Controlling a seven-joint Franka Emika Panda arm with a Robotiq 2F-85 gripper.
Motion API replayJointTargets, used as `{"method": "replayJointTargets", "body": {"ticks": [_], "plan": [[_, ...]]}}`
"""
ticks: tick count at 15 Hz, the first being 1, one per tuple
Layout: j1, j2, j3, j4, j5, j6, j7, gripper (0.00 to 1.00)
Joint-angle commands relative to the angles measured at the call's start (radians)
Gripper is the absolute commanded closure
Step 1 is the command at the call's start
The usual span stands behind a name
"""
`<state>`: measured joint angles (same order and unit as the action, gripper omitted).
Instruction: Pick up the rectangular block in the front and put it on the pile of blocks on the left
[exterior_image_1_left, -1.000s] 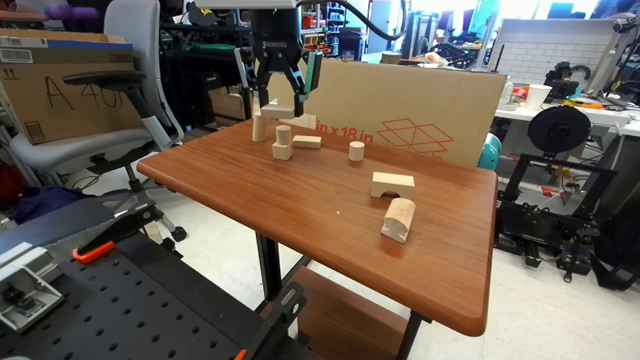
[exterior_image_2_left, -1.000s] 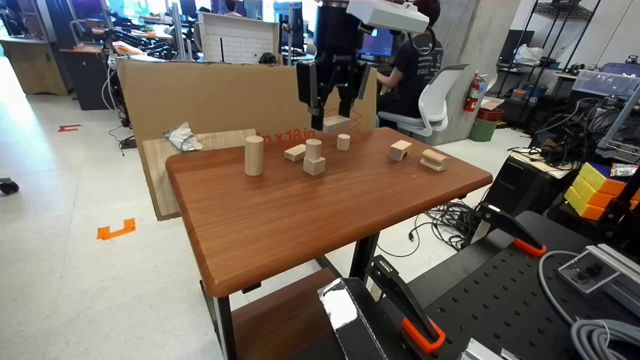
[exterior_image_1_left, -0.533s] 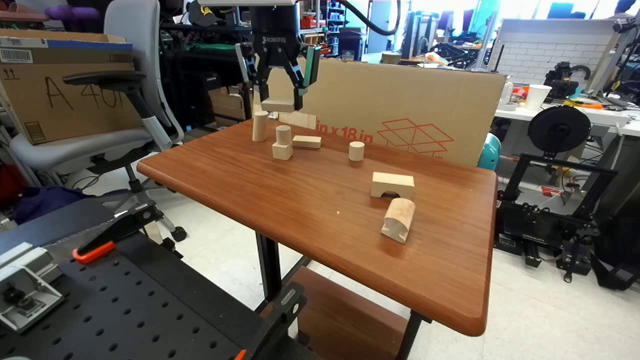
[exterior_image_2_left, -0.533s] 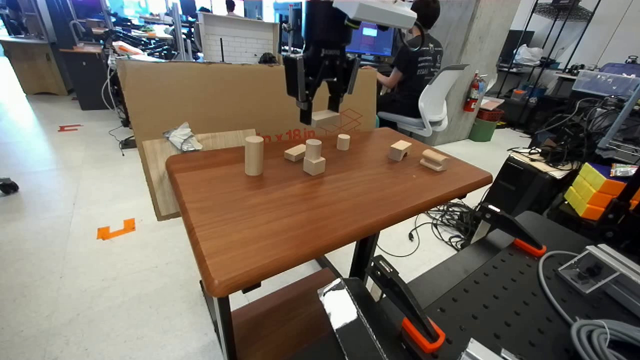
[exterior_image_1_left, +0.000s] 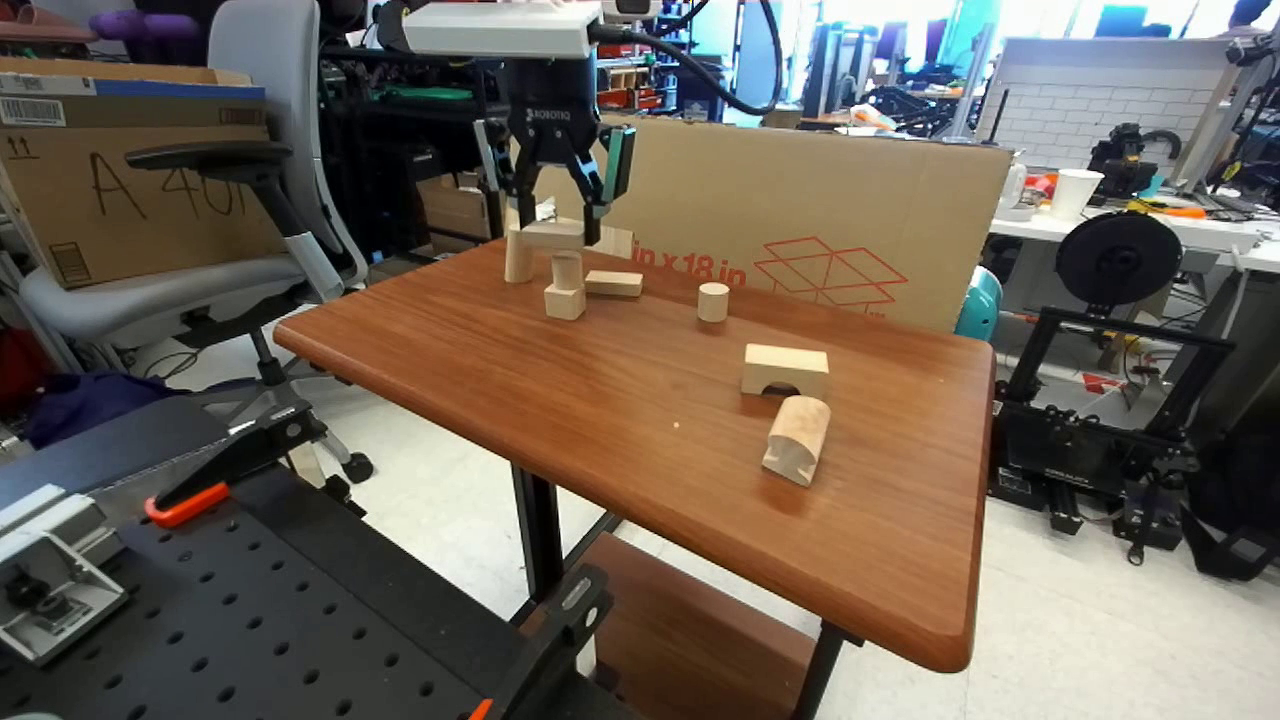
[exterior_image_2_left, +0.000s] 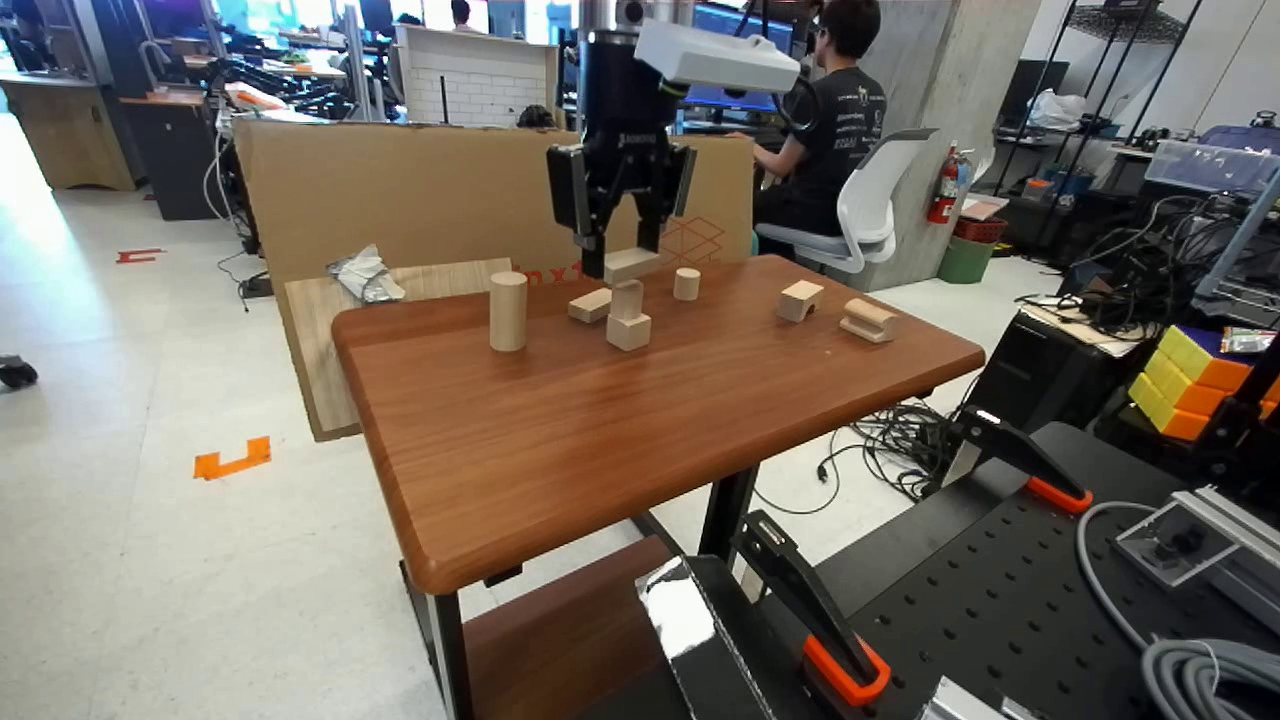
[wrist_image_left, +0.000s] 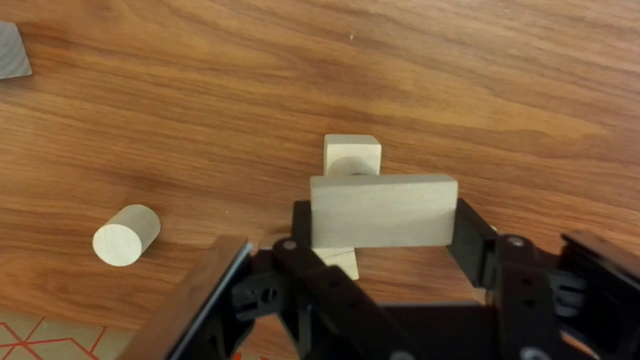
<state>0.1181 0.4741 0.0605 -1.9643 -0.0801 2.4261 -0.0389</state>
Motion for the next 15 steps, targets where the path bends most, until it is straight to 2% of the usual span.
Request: {"method": "replayJointTargets", "body": {"ticks": [1, 15], "plan": [[0.016, 0.043, -0.002, 0.063, -0.019, -0.048, 0.018, 0.58], [0.003, 0.055, -0.008, 0.085, -0.012, -0.092, 0.003, 0.58]]}}
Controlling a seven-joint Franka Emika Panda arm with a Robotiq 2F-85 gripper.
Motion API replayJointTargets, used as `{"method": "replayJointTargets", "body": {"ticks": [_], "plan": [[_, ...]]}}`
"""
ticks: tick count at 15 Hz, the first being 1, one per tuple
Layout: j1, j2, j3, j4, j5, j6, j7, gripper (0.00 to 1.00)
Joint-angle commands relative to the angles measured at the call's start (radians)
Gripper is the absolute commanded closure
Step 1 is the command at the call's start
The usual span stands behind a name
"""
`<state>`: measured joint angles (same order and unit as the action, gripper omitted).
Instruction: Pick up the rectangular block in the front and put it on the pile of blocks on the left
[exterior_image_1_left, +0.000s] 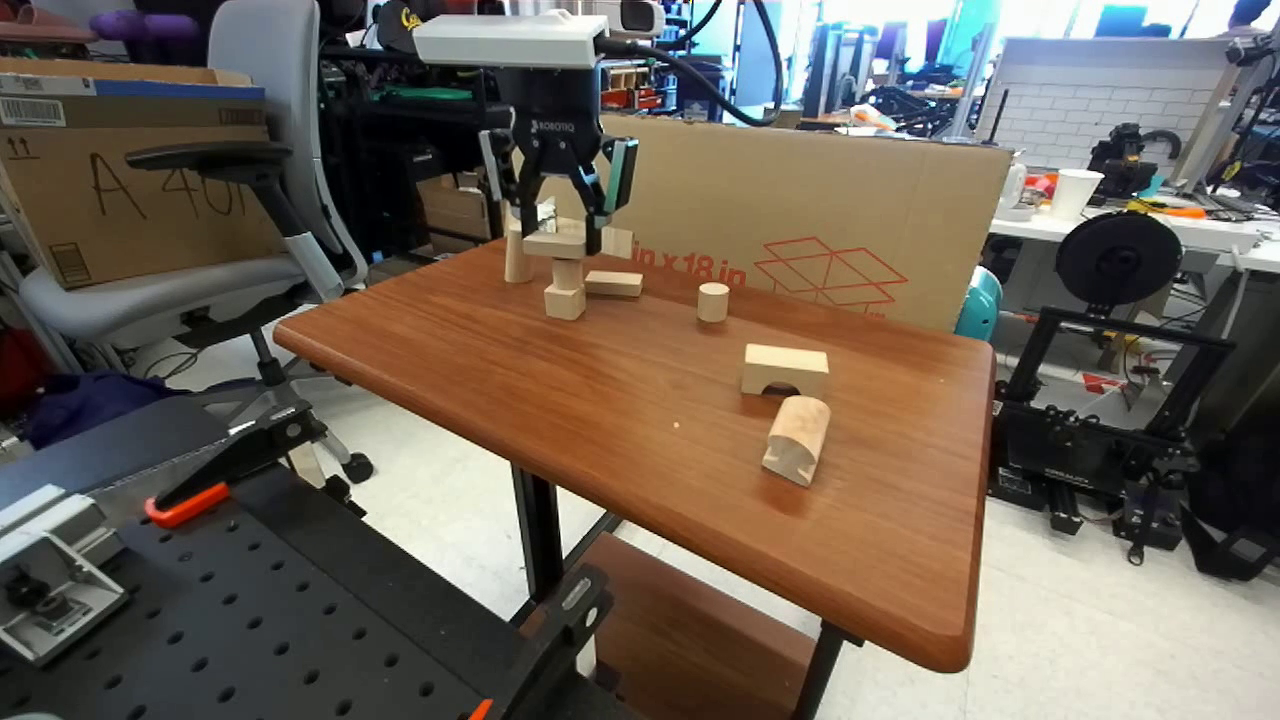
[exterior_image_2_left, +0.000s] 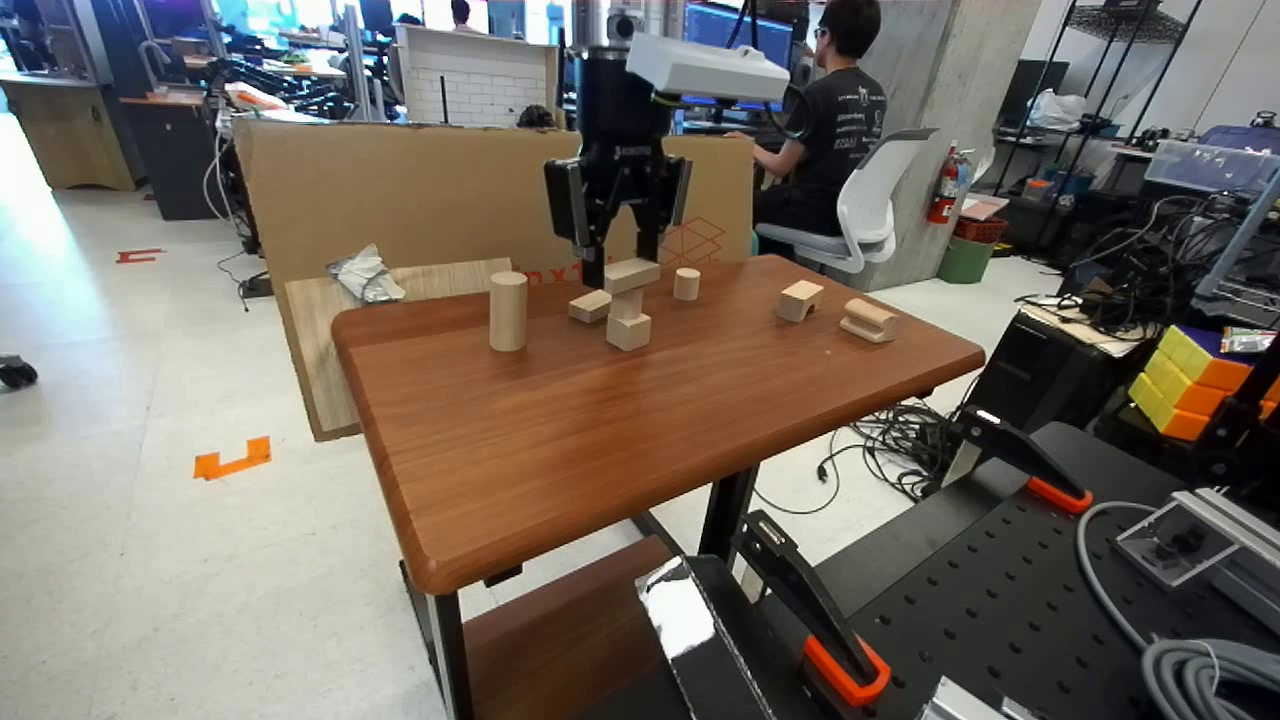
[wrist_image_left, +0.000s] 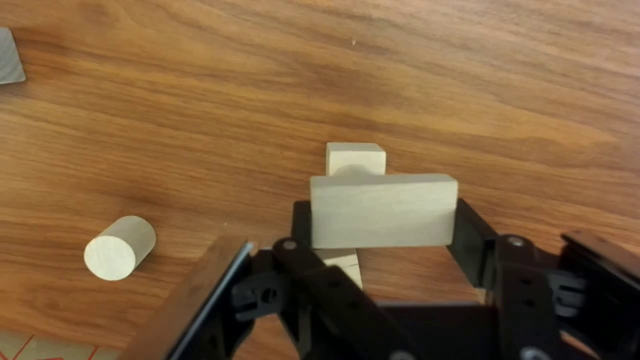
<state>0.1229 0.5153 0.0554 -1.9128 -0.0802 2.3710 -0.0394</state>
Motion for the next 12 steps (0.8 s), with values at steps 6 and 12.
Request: {"method": "replayJointTargets", "body": {"ticks": [6, 12], "plan": [[0.001, 0.011, -0.009, 0.032, -0.017, -0.035, 0.010, 0.06], [0.002, -0.107, -0.009, -0.091, -0.017, -0.009, 0.025, 0.00]]}}
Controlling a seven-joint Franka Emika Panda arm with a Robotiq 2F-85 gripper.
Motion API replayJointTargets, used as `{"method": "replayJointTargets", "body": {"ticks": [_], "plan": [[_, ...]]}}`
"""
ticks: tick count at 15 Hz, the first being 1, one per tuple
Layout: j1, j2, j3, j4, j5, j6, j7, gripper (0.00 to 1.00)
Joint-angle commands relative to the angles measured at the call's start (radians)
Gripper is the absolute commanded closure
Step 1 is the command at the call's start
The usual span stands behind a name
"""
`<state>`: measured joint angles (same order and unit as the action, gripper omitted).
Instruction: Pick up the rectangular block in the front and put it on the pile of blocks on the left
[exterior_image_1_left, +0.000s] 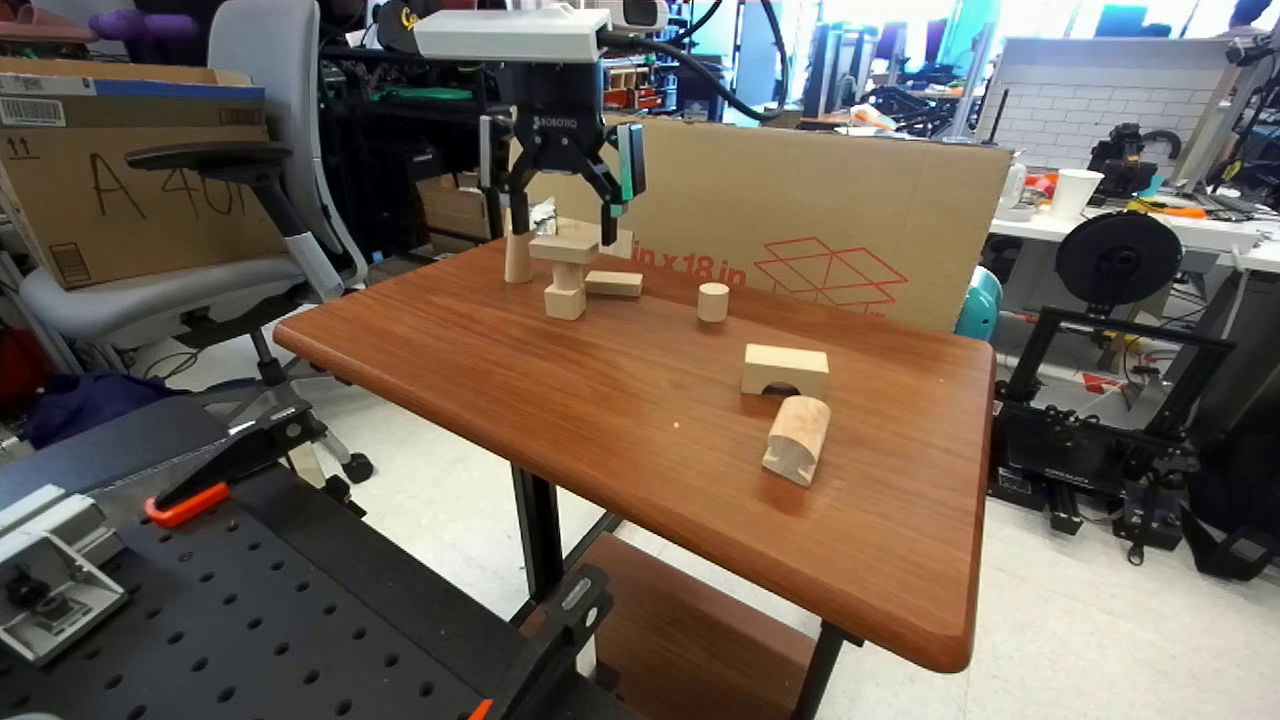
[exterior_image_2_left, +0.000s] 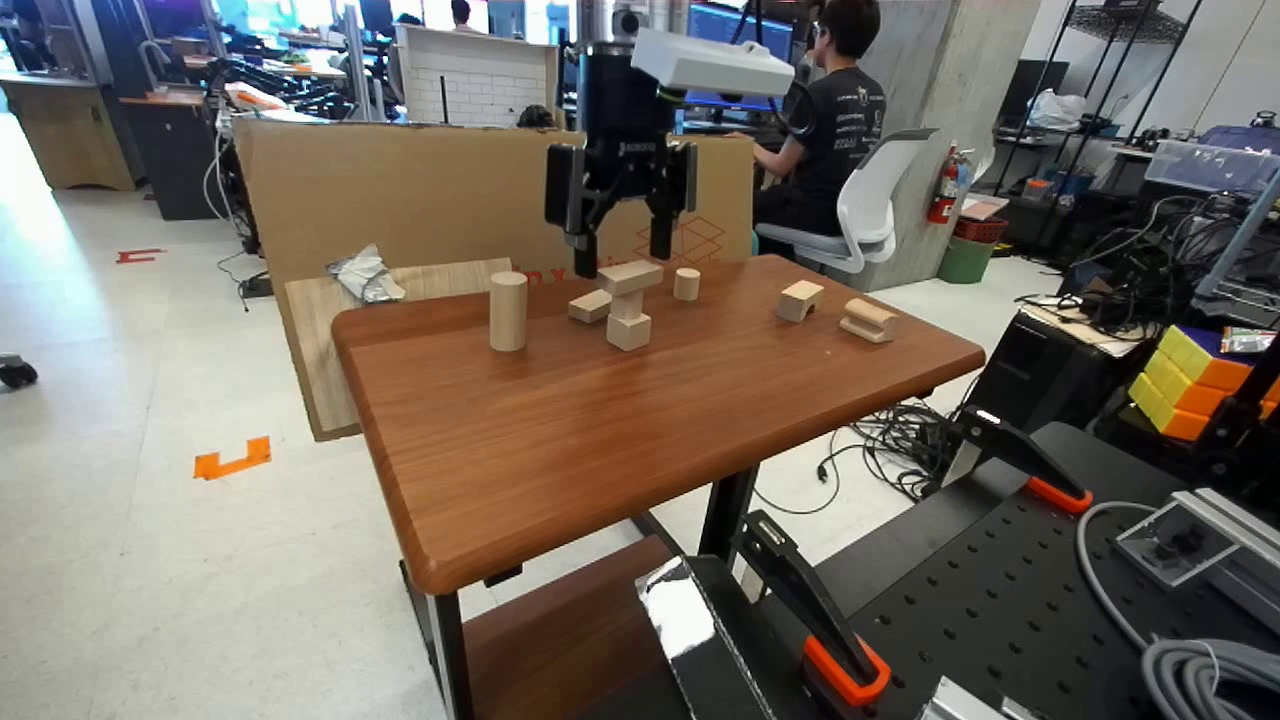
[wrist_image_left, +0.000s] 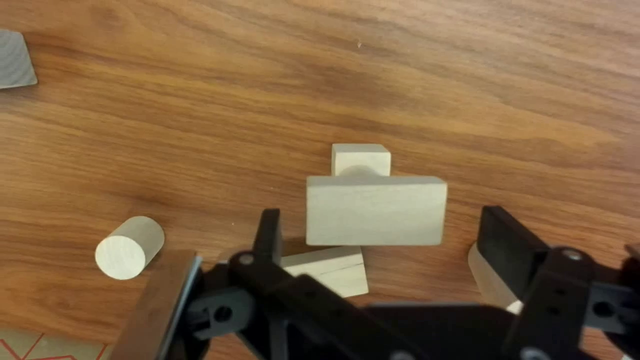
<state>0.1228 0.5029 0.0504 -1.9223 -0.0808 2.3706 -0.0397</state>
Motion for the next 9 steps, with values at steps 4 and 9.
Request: {"method": "replayJointTargets", "body": {"ticks": [4, 9], "plan": [[-0.017, -0.277, -0.001, -0.227, 0.011, -0.032, 0.050, 0.00], [-0.020, -0.232, 0.005, -0.178, 0.003, -0.030, 0.048, 0.00]]}}
